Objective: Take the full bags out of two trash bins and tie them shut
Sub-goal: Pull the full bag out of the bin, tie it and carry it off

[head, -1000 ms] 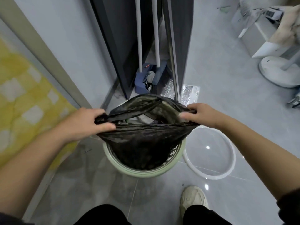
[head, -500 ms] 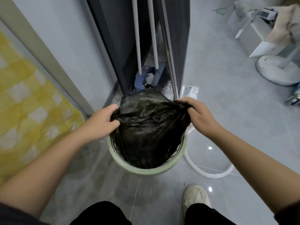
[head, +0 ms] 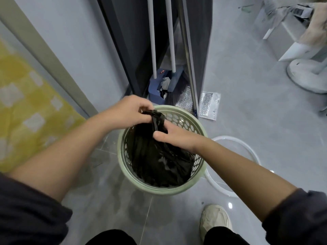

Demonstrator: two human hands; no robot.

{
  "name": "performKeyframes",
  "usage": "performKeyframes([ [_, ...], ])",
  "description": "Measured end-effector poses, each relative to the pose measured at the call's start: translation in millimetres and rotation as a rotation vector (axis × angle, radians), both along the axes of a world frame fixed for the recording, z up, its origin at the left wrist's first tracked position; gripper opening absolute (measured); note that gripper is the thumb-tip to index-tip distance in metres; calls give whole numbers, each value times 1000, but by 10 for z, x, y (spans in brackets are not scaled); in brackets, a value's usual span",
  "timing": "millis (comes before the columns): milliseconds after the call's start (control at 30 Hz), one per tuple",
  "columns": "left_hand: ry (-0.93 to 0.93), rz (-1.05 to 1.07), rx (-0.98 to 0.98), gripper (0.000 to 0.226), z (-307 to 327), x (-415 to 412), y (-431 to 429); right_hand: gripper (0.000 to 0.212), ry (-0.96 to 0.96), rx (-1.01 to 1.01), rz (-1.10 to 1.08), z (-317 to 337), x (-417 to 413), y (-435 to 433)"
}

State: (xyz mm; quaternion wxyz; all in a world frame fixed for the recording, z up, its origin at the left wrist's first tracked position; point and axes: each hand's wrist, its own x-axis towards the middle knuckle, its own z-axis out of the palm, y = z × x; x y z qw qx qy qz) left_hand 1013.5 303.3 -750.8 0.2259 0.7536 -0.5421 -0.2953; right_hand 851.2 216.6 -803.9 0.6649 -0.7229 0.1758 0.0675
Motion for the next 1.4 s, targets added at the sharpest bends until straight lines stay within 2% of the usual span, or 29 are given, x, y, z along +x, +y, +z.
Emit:
performKeyframes([
  [100, 31, -48, 122, 11, 122, 50, -167, 67, 69, 29, 68, -75, 86, 122],
  [200, 78, -52, 201, 6, 119, 98, -296, 49, 28, 60, 74, -131, 151, 193],
  [267, 126, -18, 206, 6, 68, 109, -340, 47, 35, 69, 13, -145, 187, 218],
  [400, 233, 56, 207, 9, -81, 94, -349, 61, 4, -18, -105, -202, 281, 287],
  [533, 288, 133, 178, 8, -205, 177, -308, 41, -32, -128, -264, -241, 358, 350],
  [567, 282, 152, 171, 9, -228, 205, -295, 47, -16, -178, -281, -240, 381, 373],
  [633, 240, 156, 181, 8, -270, 242, -259, 80, 39, -242, -284, -268, 421, 398],
  [667, 207, 144, 195, 7, -297, 256, -232, 88, 58, -252, -275, -286, 425, 389],
  [767, 125, 199, 148, 6, -444, 310, -84, 74, 84, -231, -307, -280, 407, 366],
  [867, 27, 424, 36, 25, -620, 308, 202, 61, 127, -157, -371, -235, 379, 358],
  [967, -113, 530, 295, 37, -801, 278, 533, 39, 161, -128, -403, -61, 329, 356],
  [1033, 1, 531, 408, 31, -912, 265, 666, 35, 163, -101, -445, 12, 294, 329],
  [1133, 111, 569, 394, 27, -963, 276, 719, 54, 141, -92, -503, 170, 243, 332],
  [1233, 205, 661, 375, 26, -943, 284, 725, 35, 137, -115, -576, 381, 218, 267],
  [1333, 237, 711, 357, 30, -935, 269, 710, 53, 110, -80, -695, 597, 180, 149],
  [1400, 246, 743, 347, 30, -916, 240, 691, 44, 67, -58, -747, 748, 137, 92],
])
